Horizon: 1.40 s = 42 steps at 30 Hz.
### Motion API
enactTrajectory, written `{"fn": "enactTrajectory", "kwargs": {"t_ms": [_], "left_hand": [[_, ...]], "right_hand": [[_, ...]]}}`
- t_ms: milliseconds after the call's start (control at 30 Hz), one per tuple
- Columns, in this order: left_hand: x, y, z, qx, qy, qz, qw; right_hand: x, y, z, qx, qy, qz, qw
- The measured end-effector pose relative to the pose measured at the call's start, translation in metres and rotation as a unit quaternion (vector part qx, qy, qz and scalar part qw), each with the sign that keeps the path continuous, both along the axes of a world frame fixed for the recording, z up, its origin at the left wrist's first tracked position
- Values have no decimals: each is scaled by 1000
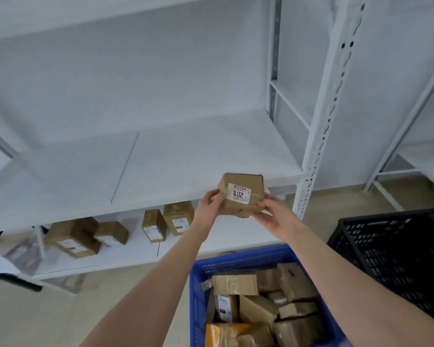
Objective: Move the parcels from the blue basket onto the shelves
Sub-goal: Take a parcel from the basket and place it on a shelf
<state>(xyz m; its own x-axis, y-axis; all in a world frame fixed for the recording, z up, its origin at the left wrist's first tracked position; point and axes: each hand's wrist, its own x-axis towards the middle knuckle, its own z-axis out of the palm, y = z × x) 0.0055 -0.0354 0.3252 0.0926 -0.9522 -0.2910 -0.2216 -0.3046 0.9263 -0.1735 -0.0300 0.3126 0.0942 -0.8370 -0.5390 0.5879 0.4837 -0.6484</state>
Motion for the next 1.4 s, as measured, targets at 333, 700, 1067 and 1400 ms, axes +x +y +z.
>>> {"fn": "enactTrajectory", "kwargs": {"t_ms": [333, 700, 1067, 1400], "left_hand": [[15, -2, 50, -124, -83, -32, 988], [2, -6, 65, -125, -51, -36, 990], [18, -25, 75, -2, -131, -92, 987], [32, -30, 73, 23, 59, -6, 998]], "right_hand": [[20, 15, 31, -34, 147, 119, 981], [35, 12, 32, -11, 62, 20, 998], [22, 0, 33, -49, 166, 55, 983], [24, 3, 37, -10, 26, 179, 984]]}}
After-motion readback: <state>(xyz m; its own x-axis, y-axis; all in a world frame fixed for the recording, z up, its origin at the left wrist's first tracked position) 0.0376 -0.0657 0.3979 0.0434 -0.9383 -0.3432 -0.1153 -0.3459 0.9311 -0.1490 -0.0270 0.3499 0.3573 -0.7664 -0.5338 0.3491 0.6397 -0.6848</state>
